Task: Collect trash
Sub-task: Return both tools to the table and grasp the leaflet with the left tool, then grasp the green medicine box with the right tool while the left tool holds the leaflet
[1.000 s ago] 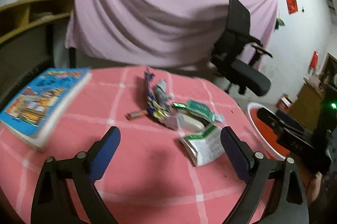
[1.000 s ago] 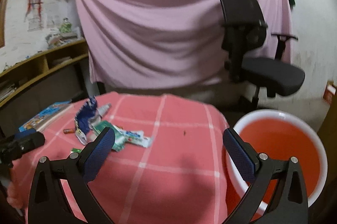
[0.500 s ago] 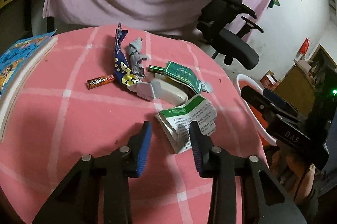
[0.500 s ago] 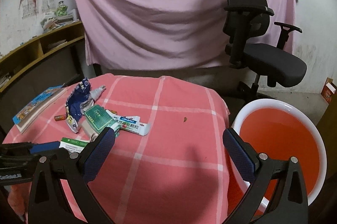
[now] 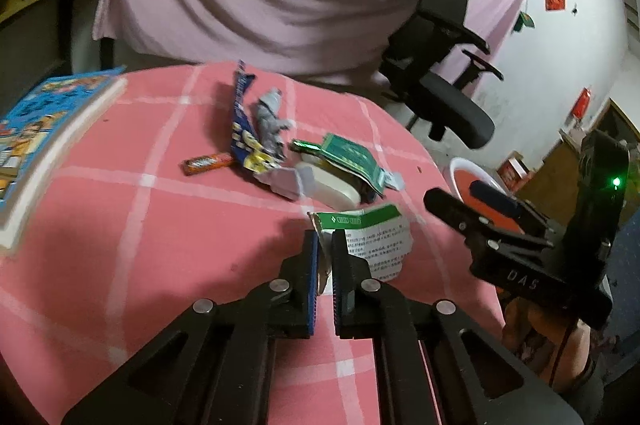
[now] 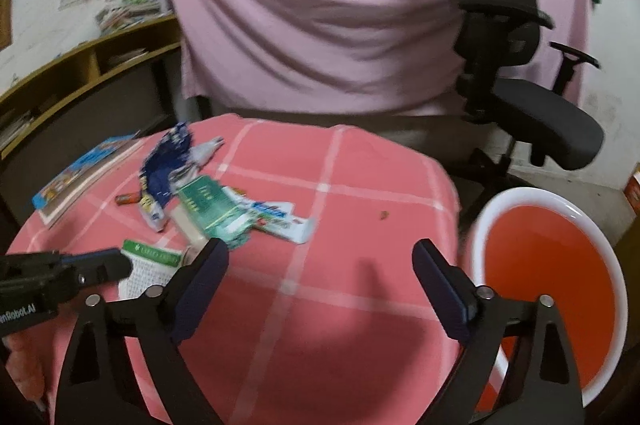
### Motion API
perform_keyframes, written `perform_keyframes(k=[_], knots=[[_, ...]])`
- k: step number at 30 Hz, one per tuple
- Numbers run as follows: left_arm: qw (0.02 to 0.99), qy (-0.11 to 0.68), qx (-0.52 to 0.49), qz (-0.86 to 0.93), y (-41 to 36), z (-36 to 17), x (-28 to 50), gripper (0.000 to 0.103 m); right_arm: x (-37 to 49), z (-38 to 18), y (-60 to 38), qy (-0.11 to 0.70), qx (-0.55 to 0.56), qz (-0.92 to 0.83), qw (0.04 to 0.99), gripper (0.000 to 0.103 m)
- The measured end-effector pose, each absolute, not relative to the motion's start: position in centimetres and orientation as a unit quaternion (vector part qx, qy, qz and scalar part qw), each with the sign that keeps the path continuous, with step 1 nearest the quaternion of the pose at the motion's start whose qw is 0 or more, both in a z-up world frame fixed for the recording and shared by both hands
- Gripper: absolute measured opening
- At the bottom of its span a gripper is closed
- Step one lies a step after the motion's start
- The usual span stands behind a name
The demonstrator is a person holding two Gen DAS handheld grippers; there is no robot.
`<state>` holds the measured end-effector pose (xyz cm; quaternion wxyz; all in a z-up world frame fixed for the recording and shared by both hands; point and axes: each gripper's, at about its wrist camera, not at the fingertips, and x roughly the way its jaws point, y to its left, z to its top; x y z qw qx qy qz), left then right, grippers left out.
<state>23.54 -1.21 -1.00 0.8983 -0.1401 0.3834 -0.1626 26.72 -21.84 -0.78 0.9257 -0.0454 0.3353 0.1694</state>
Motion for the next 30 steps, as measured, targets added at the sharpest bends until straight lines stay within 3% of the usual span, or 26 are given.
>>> perform_keyframes(k=[7,16,20,22,30], knots=[[0.924,0.344,-0.142,-0.088,1.2,-0.3,21.7,0.000,27.9,-1.1,-19.3,0.337,-0.027,0.236,0.911,0.078],[0.921,0.339,-0.182,-0.057,3.5,-0.8,21.6,0.000,29.8,-1.3,-17.4,0.341,-0.034,0.259,0.903,0.076],[0.923,0.336,-0.179,-0.060,3.5,-0.6,21.3,0.000,30.8,-2.1,-17.0,0.369,-0.033,0.276,0.887,0.058],[0.923,0.335,-0.180,-0.066,3.4,-0.6,21.3,0.000,30.8,-2.2,-16.9,0.375,-0.030,0.283,0.882,0.042],[0.936,0.304,-0.156,-0.084,2.4,0.5,20.4,0.000,29.1,-1.6,-17.7,0.353,-0.023,0.289,0.890,0.032]])
